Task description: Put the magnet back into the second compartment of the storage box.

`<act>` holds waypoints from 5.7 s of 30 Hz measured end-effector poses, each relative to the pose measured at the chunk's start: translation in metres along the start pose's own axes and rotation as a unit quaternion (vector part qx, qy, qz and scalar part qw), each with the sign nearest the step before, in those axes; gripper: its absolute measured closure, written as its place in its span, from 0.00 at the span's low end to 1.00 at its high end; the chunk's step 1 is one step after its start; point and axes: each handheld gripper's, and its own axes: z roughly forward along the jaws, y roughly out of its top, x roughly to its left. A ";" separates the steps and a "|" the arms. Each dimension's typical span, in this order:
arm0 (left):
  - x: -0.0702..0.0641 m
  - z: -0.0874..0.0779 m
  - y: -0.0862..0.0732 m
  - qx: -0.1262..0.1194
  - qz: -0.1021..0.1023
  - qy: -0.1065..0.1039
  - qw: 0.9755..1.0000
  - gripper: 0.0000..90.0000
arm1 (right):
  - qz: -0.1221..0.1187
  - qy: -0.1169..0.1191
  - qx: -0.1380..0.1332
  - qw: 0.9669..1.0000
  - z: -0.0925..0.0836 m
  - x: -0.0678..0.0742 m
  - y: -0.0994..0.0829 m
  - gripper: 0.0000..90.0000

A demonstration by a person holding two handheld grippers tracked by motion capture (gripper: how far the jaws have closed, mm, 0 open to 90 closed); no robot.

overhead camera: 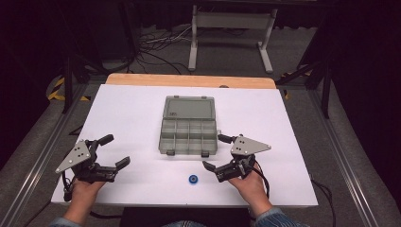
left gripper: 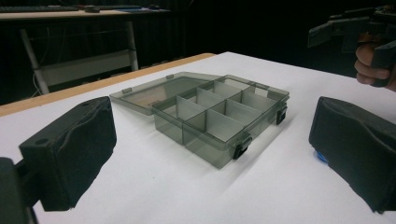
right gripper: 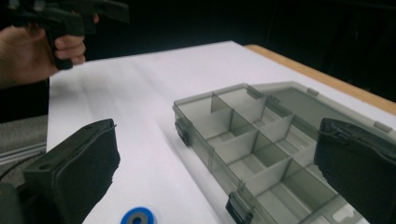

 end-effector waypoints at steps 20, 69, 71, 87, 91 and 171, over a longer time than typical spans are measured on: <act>0.000 -0.001 0.000 0.003 0.000 0.001 1.000 0.02 | -0.032 0.033 0.185 0.982 0.018 0.002 0.029 0.10; 0.001 -0.002 0.001 0.001 0.001 0.002 1.000 0.02 | -0.058 0.126 0.327 0.935 0.077 0.031 0.006 0.22; 0.001 -0.002 0.001 0.001 0.001 0.002 1.000 0.02 | -0.058 0.130 0.331 0.933 0.079 0.032 0.004 0.23; 0.001 -0.003 0.001 0.001 0.001 0.002 1.000 0.02 | -0.056 0.138 0.363 0.920 0.089 0.034 -0.010 0.38; 0.001 -0.002 0.001 0.000 0.001 0.002 1.000 0.02 | -0.062 0.134 0.366 0.919 0.090 0.034 -0.011 0.47; 0.002 -0.003 0.001 0.001 -0.002 0.003 1.000 0.02 | -0.056 0.084 0.297 0.950 0.084 -0.018 0.067 0.70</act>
